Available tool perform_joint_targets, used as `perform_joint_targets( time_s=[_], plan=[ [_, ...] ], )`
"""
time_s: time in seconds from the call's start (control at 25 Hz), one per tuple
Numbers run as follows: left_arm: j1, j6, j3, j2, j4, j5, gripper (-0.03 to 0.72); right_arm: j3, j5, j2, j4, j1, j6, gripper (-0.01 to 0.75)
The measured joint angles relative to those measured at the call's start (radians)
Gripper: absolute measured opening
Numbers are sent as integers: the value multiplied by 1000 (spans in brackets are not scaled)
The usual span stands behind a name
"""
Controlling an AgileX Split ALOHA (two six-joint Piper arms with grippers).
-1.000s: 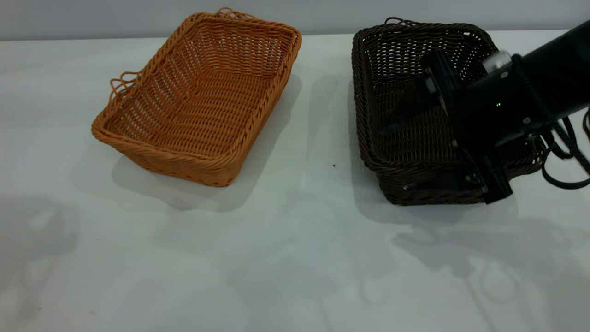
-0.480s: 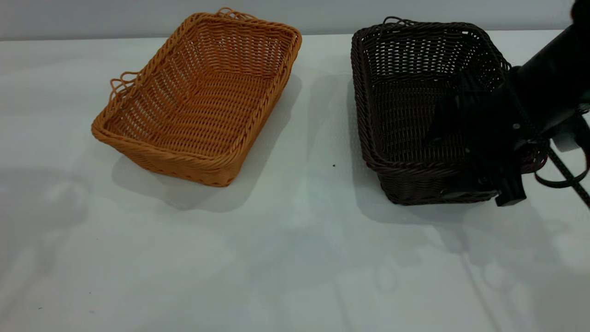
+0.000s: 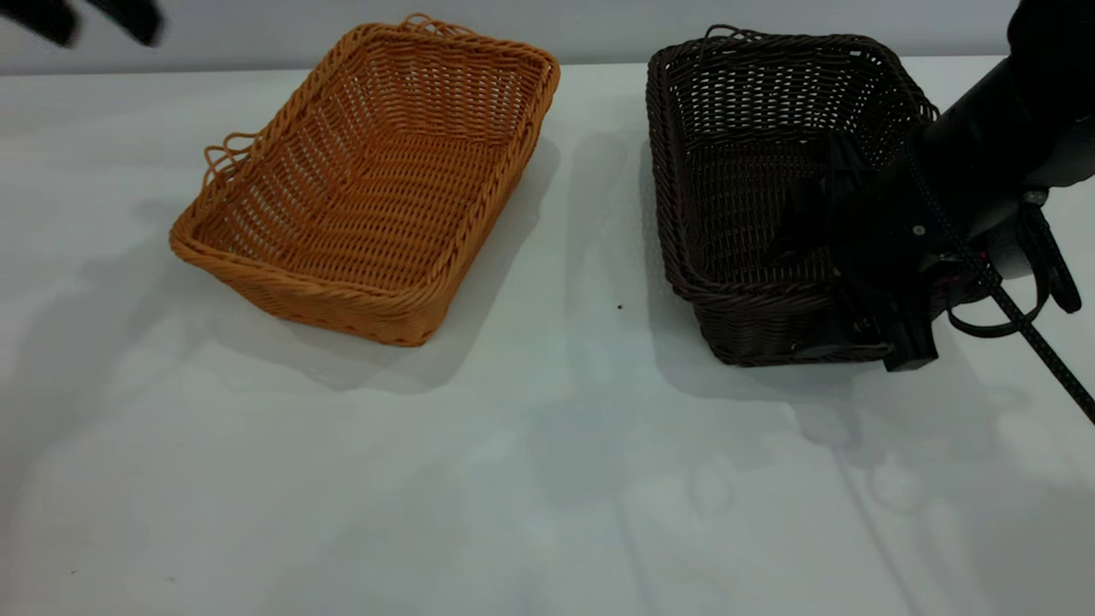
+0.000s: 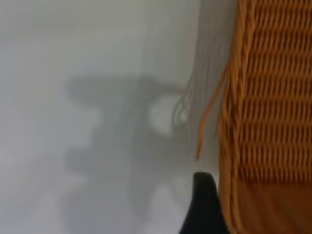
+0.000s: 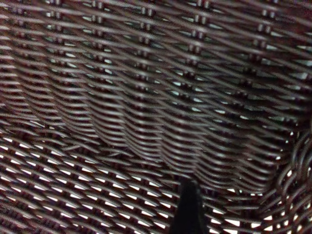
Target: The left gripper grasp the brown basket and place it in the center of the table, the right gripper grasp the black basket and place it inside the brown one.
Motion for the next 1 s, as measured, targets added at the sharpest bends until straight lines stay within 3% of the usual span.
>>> perform_joint_targets(
  time_s=[0.28,0.64,0.76,1.0],
  plan=[
    [-26,3,-231,292,-17,1,499,-4,1,0,0,0,0,535],
    [-80,19,-299,456,-28,-4,475,-4,-8,0,0,0,-27,526],
    [-85,22,-300,463,-22,-10,384,-4,-11,0,0,0,-31,459],
    [-85,22,-301,463,-9,-18,115,-4,-12,7,0,0,-31,178]
  ],
)
